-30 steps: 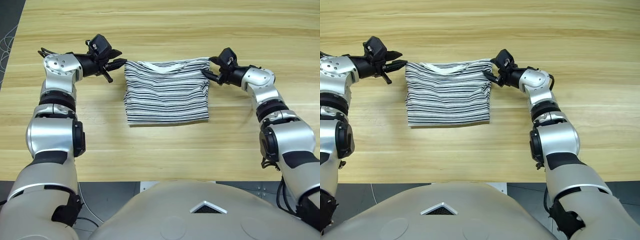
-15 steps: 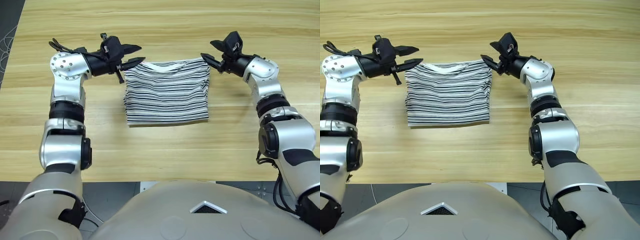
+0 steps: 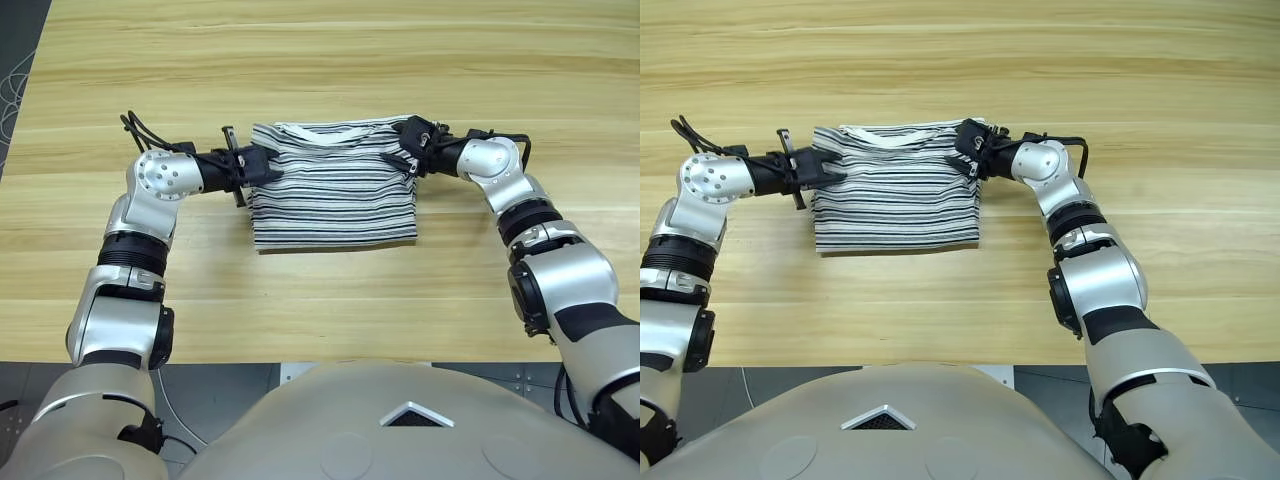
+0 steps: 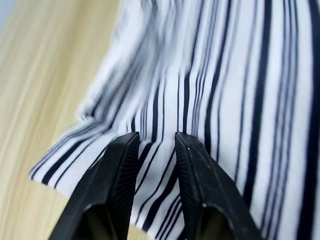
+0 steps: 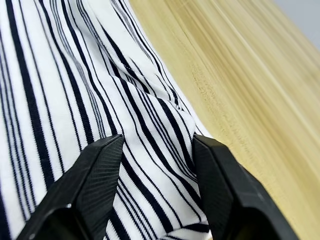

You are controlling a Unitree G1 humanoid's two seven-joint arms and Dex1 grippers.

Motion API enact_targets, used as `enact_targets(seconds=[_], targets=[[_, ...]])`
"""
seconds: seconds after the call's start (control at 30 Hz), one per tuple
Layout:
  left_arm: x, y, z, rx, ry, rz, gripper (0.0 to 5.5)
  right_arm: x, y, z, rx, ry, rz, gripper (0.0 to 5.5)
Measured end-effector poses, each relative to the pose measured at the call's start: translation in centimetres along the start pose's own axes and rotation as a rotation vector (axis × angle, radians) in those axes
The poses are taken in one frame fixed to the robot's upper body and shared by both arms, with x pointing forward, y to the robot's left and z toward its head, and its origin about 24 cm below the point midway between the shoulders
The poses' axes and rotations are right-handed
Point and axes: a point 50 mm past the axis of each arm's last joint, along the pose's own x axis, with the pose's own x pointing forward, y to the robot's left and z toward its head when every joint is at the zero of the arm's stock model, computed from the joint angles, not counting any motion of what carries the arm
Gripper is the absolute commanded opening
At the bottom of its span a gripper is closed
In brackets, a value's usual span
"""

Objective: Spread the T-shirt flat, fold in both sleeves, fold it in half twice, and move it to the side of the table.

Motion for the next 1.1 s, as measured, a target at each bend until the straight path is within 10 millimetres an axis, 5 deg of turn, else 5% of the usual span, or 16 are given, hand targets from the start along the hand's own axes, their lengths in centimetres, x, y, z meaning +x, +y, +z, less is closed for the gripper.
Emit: enact_targets(seconds=[0.3, 0.53, 0.63, 0.8, 0.93, 1.1], targets=[[3.0, -0.4, 1.5, 0.546, 0.029, 0.055, 1.32, -2.9, 1.1, -1.1, -0.219, 0.01, 0.137, 2.48], [5.6, -1.7, 5.5, 1.209, -0.243, 0.066, 1.32, -8.9, 7.2, 0.4, -0.063, -0.005, 0.381, 2.48], [5.8, -1.6, 5.3, 1.402, -0.287, 0.091, 1.32, -11.5, 9.9, 1.5, 0.022, 0.083, 0.525, 2.48], [6.0, -1.7, 4.6, 1.518, -0.34, 0.143, 1.32, -11.9, 12.4, 3.2, 0.135, 0.083, 0.607, 2.48], [6.0, -1.6, 4.4, 1.553, -0.376, 0.171, 1.32, -12.4, 11.8, 5.0, 0.216, -0.023, 0.625, 2.48], [5.1, -1.3, 8.2, 1.458, -0.61, 0.349, 1.32, -12.0, 6.3, 7.8, 0.359, -0.261, 0.428, 2.48]])
